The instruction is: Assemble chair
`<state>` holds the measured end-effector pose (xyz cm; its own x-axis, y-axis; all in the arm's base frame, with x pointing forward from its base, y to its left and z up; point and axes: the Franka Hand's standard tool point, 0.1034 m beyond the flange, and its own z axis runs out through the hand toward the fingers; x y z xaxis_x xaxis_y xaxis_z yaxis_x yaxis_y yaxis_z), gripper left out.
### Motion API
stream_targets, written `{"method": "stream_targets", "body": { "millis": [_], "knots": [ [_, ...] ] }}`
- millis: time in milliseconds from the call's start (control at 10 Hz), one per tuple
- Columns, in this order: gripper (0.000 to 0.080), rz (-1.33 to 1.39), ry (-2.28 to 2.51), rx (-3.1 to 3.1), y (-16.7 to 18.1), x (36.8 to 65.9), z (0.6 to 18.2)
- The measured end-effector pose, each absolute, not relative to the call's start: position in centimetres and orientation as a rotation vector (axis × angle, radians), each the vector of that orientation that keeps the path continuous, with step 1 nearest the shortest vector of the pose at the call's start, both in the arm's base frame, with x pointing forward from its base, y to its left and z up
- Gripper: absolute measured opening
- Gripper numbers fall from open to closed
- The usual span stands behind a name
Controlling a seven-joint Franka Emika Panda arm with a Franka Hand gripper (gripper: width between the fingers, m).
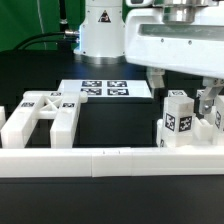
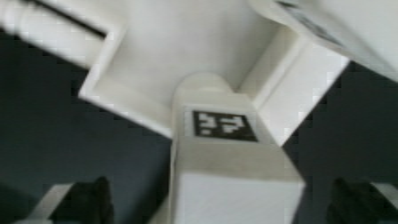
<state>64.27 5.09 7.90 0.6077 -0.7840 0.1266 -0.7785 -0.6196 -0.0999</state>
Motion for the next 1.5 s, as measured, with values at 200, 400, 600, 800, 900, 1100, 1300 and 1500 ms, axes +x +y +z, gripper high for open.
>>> {"method": "stream_targets", "body": {
  "millis": [200,400,600,800,900,1100,1300,1500],
  "knots": [
    [0.0648,-0.260,1.000,-2.943,6.0,64.2,7.8],
    [0.0649,-0.297,0.558,-3.079,5.4,64.5,7.8],
    [0.0649,-0.298,0.349,-3.127,5.3,64.5,7.8],
    [0.0649,-0.295,0.049,-3.169,4.9,64.6,7.8],
    [0.0649,-0.293,-0.049,-3.177,4.8,64.6,7.8],
    [0.0649,-0.281,-0.366,-3.188,4.9,64.5,7.7],
    [0.0649,-0.272,-0.575,-3.180,5.2,64.5,7.7],
    [0.0649,-0.284,-0.619,-3.179,5.8,64.6,7.7]
  ]
}}
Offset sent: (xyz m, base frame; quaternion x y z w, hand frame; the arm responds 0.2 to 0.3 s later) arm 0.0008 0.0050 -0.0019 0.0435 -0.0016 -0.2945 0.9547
